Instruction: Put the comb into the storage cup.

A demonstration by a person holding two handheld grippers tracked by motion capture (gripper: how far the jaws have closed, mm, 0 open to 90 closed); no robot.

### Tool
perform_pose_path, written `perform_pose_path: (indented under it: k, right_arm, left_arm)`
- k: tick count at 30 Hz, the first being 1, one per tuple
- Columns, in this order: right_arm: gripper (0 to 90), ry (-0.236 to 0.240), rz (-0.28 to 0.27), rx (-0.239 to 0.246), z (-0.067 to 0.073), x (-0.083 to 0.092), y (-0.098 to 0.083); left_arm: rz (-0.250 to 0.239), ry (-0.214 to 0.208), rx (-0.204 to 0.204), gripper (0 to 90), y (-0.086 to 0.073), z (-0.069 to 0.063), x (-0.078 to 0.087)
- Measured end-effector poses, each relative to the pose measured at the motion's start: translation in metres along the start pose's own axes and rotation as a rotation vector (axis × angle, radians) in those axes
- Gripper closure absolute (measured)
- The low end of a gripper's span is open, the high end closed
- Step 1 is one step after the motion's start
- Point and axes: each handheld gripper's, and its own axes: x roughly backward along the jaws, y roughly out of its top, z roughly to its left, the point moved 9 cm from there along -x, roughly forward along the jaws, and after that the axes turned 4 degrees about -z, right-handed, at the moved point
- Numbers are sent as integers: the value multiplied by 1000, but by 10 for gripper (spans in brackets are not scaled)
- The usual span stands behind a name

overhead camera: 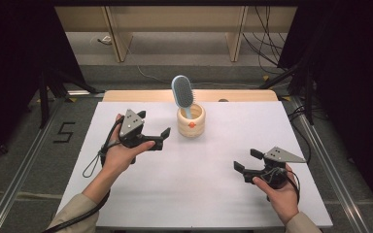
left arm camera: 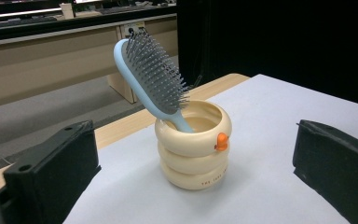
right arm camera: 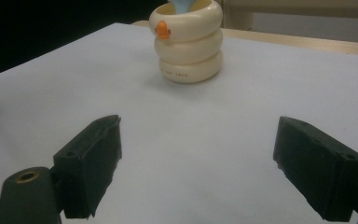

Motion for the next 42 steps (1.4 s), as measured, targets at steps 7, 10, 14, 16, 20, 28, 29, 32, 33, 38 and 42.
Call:
perform_pose_path:
  k: [7,10,14,16,20,28,29,32,33,38,42]
  right_arm:
    - [161,0,-2,-2,0,1,0]
    - [161,1,-2,-3,0,1,0]
    - [161,2,0,-3,0,0,0]
    - [161,1,0,-2,0,0,0]
    - [161,0,1,-2,0,0,0]
    - [161,3,1,-2,0,0,0]
    - [161,4,3,-1,0,1,0]
    - [161,4,0,0,0,1,0]
    - [162,3,-1,-2,0,1,0]
    - [161,5,1,2,0,1,0]
    - [161,6,1,1,0,1,0]
  left_arm:
    - [11,-7,-8,0,-12,0,9]
    - [17,-14,-14,0,-19,-1,14]
    - [22,-23,-18,0,-26,0,21]
    - [22,-23,-13,1,-29,1,24]
    - [25,-23,-11,3,-36,2,28]
    - [47,-41,-11,8,-51,-5,33]
    - [47,-41,-15,9,-52,-5,33]
    - [50,-39,-31,10,-56,-7,34]
    - [51,-40,-35,10,-57,-7,34]
    - [75,-51,-43,14,-67,-8,36]
    - [81,-51,-48,18,-73,-7,39]
